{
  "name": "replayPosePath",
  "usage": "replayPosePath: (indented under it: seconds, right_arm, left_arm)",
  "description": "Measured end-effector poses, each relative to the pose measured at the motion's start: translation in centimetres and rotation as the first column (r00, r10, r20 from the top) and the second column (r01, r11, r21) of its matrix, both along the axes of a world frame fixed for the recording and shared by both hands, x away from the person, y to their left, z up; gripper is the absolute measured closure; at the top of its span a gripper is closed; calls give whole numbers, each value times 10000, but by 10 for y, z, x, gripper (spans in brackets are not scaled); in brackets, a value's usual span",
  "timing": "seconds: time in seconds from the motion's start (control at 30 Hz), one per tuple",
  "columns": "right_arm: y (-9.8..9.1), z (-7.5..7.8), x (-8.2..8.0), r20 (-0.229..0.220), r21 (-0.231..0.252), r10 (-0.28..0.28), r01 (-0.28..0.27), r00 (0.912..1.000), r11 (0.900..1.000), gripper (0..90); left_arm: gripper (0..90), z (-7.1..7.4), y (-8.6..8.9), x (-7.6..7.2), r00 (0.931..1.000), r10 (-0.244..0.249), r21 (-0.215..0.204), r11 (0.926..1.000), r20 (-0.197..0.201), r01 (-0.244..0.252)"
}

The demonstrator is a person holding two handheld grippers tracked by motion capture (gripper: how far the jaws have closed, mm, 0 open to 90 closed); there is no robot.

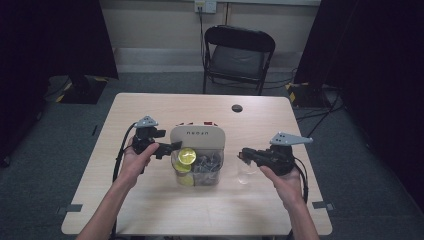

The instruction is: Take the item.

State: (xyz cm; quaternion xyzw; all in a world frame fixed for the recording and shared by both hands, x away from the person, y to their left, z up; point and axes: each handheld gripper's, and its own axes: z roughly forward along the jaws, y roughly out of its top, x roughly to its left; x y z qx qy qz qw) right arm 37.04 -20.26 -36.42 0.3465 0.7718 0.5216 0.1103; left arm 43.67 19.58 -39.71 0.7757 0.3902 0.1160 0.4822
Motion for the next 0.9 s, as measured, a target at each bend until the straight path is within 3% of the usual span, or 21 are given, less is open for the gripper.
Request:
replayPosePath:
  seconds: [0.13,0.27,0.47,0.9]
  right_arm:
    - [-5,-5,0,-14,112,-162,162,9999,9998,879]
    - [-5,-15,3,-194,-232,-260,255,9995,9994,879]
    - [-10,-26,8,-462,-270,-450,438,9979,9987,879]
    - [-8,-35,13,-572,-555,-473,441,9972,9975,878]
  left_arm:
    - [120,0,0,0,10000,-12,-15,10000,7,12]
    - [123,0,-1,0,10000,6,37,10000,-4,-6]
    - [121,-2,-1,0,10000,-32,59,10000,-24,32]
    - [119,-2,-2,0,10000,-46,83,10000,-44,46]
